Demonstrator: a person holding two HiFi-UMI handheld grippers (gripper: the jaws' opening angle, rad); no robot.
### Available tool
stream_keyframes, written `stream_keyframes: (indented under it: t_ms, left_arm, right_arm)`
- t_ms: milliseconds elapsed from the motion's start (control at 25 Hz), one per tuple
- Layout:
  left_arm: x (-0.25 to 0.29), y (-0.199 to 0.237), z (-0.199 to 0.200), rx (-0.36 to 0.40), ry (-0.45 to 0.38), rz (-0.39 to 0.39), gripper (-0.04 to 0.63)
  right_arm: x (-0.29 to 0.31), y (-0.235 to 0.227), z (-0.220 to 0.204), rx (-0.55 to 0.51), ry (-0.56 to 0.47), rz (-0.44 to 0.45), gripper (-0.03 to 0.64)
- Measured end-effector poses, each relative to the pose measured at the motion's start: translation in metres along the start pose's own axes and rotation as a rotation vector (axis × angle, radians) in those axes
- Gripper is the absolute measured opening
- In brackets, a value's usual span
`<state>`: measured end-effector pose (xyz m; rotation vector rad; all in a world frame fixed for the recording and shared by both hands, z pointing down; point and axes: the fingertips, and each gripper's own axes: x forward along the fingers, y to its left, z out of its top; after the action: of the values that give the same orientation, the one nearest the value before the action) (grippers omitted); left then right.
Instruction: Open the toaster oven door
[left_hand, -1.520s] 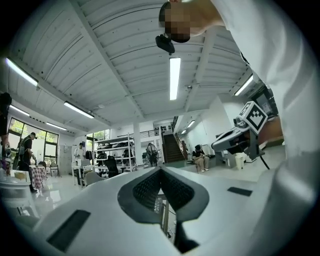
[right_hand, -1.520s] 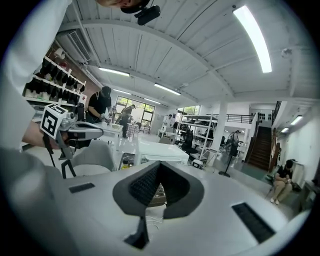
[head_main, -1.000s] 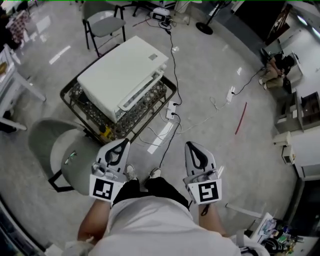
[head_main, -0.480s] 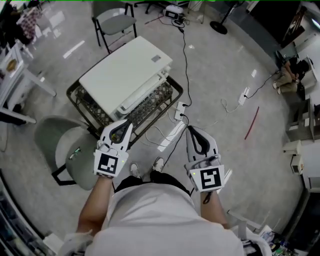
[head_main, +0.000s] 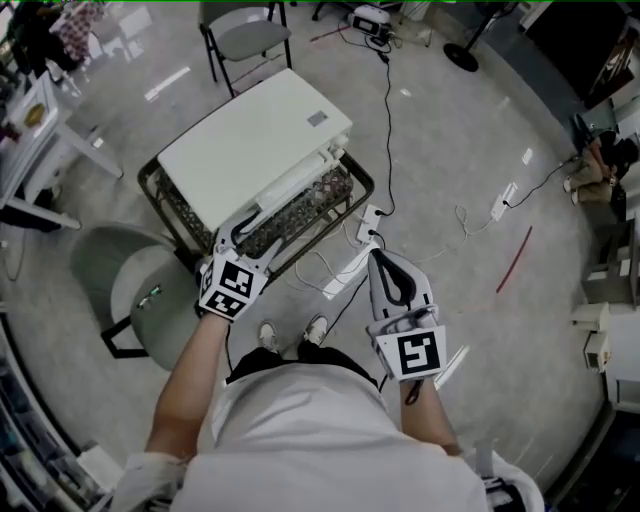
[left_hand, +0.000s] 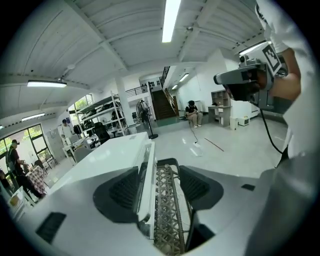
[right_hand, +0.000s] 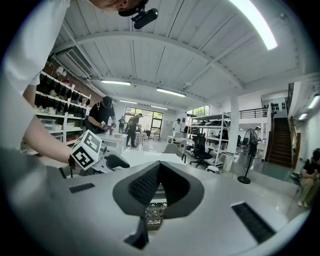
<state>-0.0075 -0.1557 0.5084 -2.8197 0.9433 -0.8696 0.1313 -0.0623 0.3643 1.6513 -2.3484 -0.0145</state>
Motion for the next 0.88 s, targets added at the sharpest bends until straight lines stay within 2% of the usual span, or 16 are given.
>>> stream_keyframes:
  t_ms: [160,480,760,880]
  left_arm:
    - [0.022,-0.005,-0.010,-0.009,0.091,-0.016,0.304]
    - [0.046,-0.002,-0.026,-0.075,0.224,-0.013,0.339]
    - [0.048,0.003,-0.040,-0.137,0.260,0.000,0.339]
    - [0.051,0.004,-0.043,-0.138,0.255,0.012,0.339]
  right_arm:
    - [0.007,-0.007,-0.004,0.004,0.003,0.016,0.021]
    - [0.015,-0.021,-0.008,0.023,0.000,0.022,0.021]
    - [0.019,-0.028,-0.011,0.039,-0.003,0.046,0.023]
    - [0.021,-0.029,-0.009,0.036,-0.009,0.058,0.021]
